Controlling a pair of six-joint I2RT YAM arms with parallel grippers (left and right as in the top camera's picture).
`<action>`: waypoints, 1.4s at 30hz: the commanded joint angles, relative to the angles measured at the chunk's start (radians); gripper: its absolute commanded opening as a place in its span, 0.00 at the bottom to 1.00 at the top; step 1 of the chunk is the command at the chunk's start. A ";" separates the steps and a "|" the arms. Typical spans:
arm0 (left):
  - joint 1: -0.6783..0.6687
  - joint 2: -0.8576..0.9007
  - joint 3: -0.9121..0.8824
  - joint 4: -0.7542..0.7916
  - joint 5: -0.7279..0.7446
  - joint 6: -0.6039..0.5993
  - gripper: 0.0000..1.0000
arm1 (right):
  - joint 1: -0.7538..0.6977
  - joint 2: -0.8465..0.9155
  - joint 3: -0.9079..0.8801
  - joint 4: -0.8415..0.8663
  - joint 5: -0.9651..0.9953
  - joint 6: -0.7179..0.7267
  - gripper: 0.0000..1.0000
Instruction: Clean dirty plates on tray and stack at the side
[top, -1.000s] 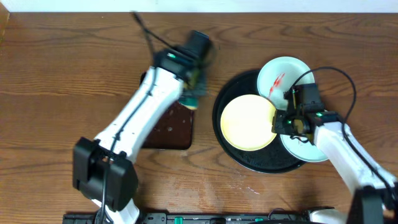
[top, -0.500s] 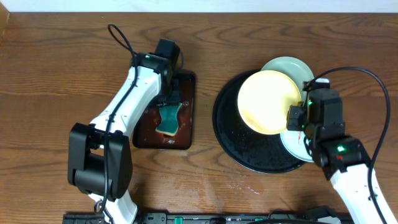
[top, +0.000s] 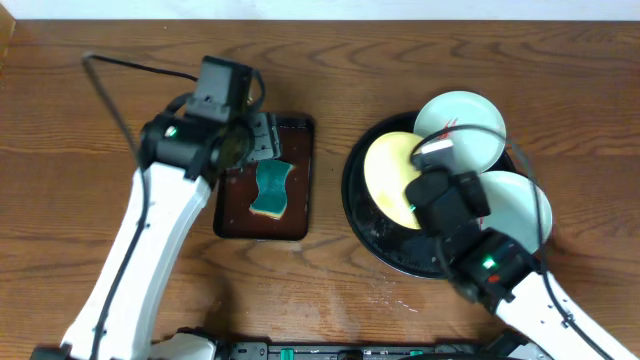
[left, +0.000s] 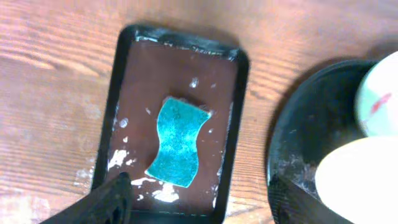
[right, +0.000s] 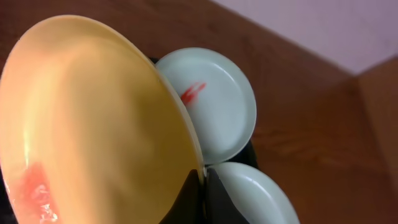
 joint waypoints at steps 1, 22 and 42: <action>0.001 -0.054 0.012 -0.002 0.003 0.010 0.73 | 0.091 -0.002 0.023 0.011 0.224 -0.051 0.01; 0.001 -0.082 0.012 -0.002 0.003 0.010 0.83 | 0.225 -0.002 0.023 0.115 0.345 -0.341 0.01; 0.001 -0.081 0.012 -0.002 0.003 0.010 0.84 | 0.259 -0.002 0.023 0.116 0.352 -0.368 0.01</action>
